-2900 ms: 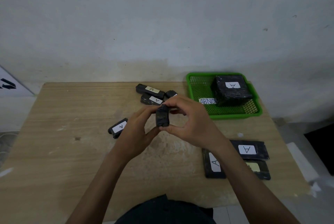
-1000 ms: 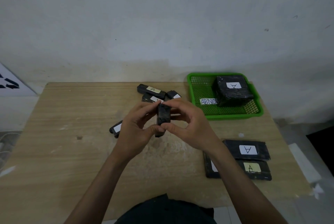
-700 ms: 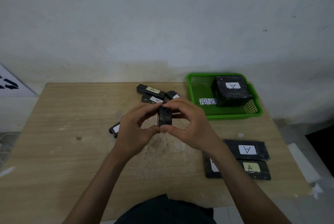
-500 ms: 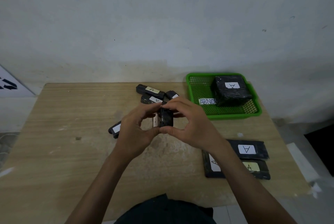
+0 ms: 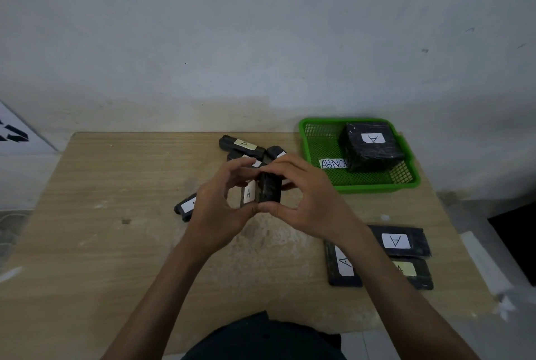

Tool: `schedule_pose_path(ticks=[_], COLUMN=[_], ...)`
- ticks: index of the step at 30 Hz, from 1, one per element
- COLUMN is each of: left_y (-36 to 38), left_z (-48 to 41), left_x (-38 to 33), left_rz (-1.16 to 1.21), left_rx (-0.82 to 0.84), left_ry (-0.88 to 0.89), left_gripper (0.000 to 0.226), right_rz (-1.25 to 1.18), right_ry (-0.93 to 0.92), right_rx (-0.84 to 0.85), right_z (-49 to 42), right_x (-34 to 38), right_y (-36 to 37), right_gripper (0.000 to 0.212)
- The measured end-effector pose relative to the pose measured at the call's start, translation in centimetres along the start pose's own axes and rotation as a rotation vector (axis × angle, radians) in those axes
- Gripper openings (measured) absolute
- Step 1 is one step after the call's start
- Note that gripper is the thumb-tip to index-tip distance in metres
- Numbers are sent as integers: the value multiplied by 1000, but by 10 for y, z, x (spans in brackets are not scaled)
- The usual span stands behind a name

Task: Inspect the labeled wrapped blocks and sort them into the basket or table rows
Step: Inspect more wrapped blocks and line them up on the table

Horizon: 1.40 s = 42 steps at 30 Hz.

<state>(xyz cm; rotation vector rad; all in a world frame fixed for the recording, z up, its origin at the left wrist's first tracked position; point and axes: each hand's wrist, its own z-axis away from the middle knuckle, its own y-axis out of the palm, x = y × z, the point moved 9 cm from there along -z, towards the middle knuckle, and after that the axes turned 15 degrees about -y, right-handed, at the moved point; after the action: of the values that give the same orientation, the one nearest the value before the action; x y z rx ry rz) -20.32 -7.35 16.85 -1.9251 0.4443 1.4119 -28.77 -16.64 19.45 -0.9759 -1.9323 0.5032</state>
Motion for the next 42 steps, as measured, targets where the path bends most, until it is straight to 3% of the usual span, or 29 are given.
schedule_pose_path(ticks=[5,8,10,13,17,31,34,38,42], left_y=[0,-7,-9,-4,-1,-4,0,23,35], left_z=[4,2,0,-2,-2,-4,-4,6,12], left_x=[-1,4,8,8,9,0,7,28,28], left_rz=[-64,-104,-114,-140,11,15,72,344,629], left_rx=[-47,-173,-223,-163,-5,13,49,206,66], left_ry=[58,55,8,16,8,59,-13,-316,-370], left_gripper=[63,62,66,64,37,24,25,41,58], right_rz=[-65,-134,-158,-153,-138,-109,-134,-209,-597], right_ry=[33,201,293,286,265,147,159,172,401], right_rx=[24,-101,-202,-245,-188,-106,-118,-176,-313], right_z=[1,7,11,10,9,3,4,3,10], right_x=[-1,-10,-14,-15,-20,-12,-12,-10,-8], right_y=[6,6,6,2,-4,-6,-6,2,33], right_gripper=[51,54,43,28,32,29,30,28,29])
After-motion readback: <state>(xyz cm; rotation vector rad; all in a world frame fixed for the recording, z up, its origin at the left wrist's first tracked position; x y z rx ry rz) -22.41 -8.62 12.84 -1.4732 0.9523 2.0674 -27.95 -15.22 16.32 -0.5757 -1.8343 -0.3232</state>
